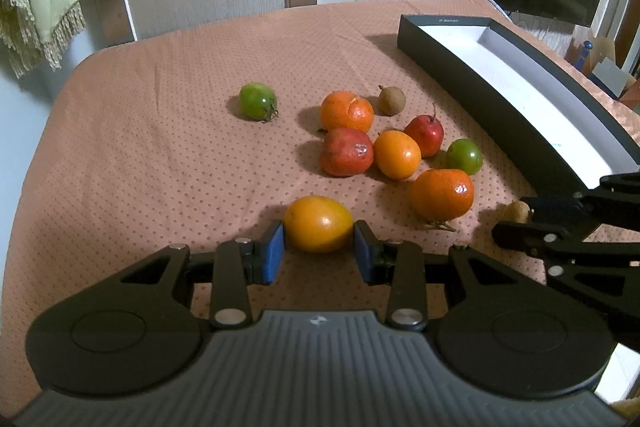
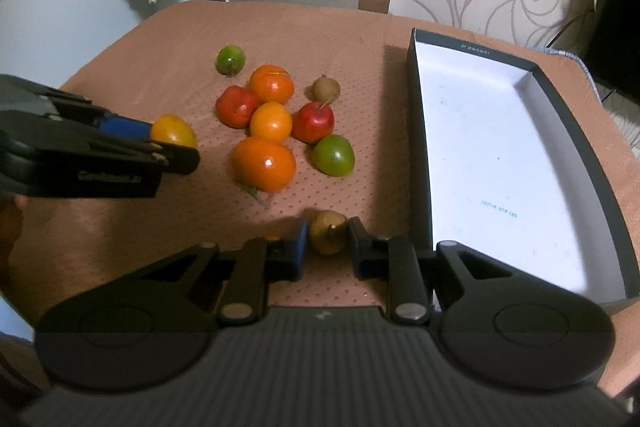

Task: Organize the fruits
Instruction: 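Lift the kumquat with the left gripper while the right gripper grasps the small brown fruit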

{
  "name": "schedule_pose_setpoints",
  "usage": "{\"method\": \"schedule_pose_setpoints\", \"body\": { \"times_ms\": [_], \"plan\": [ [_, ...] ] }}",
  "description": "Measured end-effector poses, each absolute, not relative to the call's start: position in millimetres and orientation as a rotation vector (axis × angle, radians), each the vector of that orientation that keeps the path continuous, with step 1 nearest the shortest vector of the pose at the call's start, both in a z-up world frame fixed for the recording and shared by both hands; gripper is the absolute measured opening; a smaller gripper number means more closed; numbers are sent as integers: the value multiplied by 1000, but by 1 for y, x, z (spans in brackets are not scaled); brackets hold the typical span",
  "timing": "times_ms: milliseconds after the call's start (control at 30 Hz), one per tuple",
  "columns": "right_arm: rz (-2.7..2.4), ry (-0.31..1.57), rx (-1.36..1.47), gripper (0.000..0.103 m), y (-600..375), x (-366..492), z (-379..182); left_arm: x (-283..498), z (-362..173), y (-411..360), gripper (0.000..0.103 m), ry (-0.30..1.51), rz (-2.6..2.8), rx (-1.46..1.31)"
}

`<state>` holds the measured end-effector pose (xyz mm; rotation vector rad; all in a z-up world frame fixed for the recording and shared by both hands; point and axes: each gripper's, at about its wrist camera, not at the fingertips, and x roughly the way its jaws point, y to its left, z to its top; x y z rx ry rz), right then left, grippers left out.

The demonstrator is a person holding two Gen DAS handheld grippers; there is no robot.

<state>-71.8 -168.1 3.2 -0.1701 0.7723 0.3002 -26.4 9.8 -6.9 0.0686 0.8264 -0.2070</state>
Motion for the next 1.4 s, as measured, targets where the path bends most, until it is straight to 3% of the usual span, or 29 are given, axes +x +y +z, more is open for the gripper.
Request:
{"method": "schedule_pose_setpoints", "body": {
  "times_ms": [400, 1400],
  "plan": [
    [408, 716, -66, 25, -176, -72, 57, -23, -6, 7, 42, 828, -182, 56],
    [510, 675, -70, 25, -188, -84, 49, -25, 8, 1, 42, 802, -63, 8]
  ]
}}
